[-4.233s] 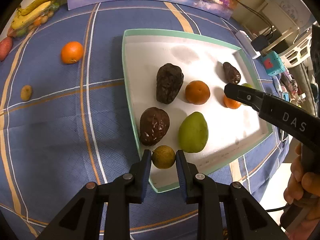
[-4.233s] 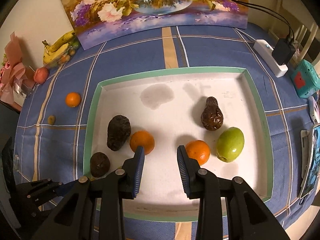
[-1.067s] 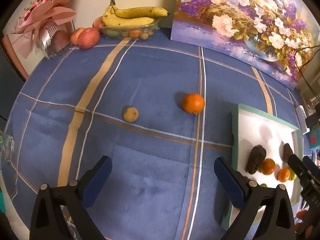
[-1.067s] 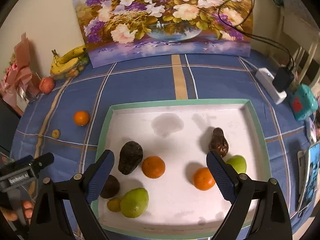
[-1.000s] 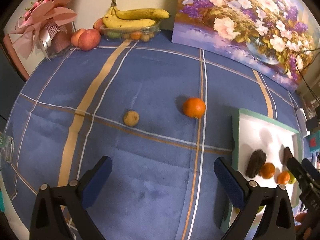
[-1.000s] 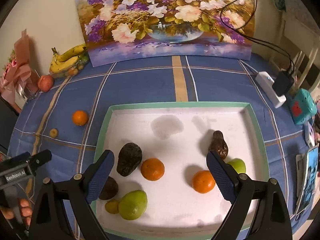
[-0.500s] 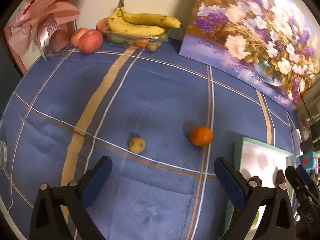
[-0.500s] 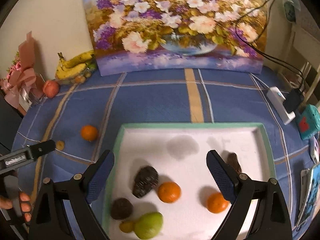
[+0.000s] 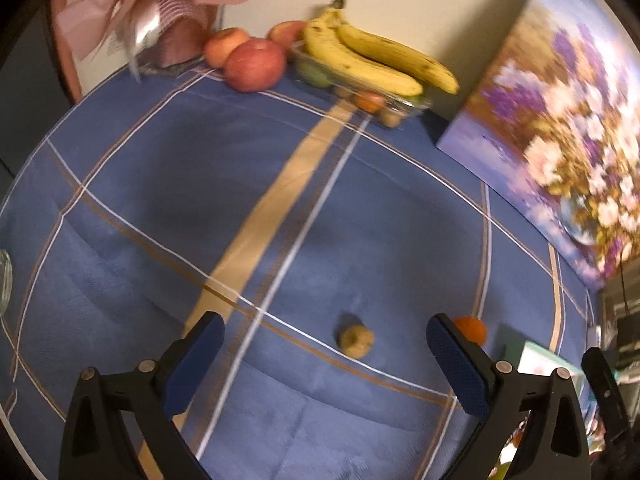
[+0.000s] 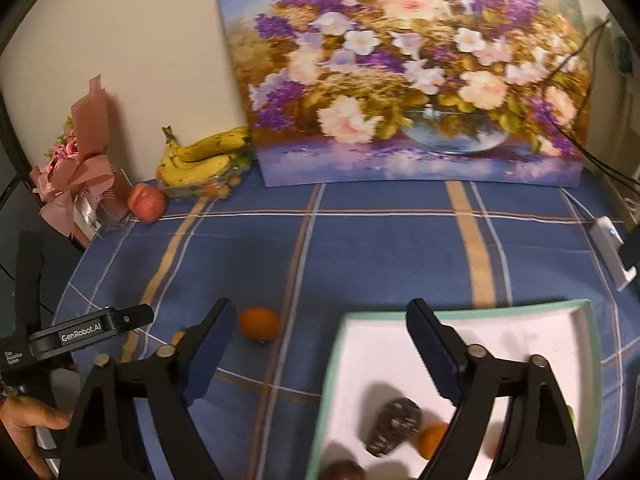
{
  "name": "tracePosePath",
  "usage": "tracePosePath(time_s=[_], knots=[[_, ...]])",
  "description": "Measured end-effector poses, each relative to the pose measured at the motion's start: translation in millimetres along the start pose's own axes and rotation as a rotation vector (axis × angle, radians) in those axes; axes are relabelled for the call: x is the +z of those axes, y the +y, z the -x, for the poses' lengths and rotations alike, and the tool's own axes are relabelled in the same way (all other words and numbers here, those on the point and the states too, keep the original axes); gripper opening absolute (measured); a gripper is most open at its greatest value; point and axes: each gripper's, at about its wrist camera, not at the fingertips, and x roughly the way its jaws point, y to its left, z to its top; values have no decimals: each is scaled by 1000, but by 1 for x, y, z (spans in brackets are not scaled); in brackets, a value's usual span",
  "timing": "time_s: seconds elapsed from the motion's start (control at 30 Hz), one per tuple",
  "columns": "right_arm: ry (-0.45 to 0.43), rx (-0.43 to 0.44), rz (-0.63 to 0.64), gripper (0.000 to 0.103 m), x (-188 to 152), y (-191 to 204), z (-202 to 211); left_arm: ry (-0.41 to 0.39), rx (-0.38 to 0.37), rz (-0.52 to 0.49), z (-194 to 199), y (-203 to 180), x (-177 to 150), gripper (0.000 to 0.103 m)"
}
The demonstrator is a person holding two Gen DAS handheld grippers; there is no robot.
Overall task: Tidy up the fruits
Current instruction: 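Move both open tools toward the last orange and small tan fruit on the cloth, then grasp the orange with the right tool while the left tool grasps the small tan fruit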
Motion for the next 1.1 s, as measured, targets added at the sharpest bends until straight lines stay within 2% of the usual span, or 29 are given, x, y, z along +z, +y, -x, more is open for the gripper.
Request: tracePosePath(time_s=[0.1,0.17,0.23,0.3,0.37,0.47,0.63,0.7,0.73,0.8,0.97,1.1], knots=[[8,17,21,72,3,13,-12,15,-5,7,-7,5,4,102],[22,30,36,70,3,21,-21,32,-14,9,-14,5,3,100],[42,37,57,66,1,30,-33,62,-29,4,-22,3,1,94],[72,40,76,60,-3,37,-47,90,-38,1,-31,0,-2,91],[95,39,87,60,-7,41,-58,111,-47,-2,-38,-3,-4,88],[135,42,102,49,-14,45,-76,141,-56,-6,-46,-7,-9,77],[171,40,105,47,-21,45,-95,168,-55,-11,-54,-9,-14,51],[175,44,102,46,-22,44,-98,169,-57,-15,-54,-9,-15,48],[177,47,100,45,-22,44,-99,167,-66,-17,-54,-9,-16,41],[189,52,95,43,-23,43,-104,169,-92,-15,-54,-11,-16,34],[208,112,67,39,-26,44,-108,171,-108,-13,-56,-13,-18,32],[211,129,51,38,-27,44,-108,169,-122,-9,-53,-11,-17,26]])
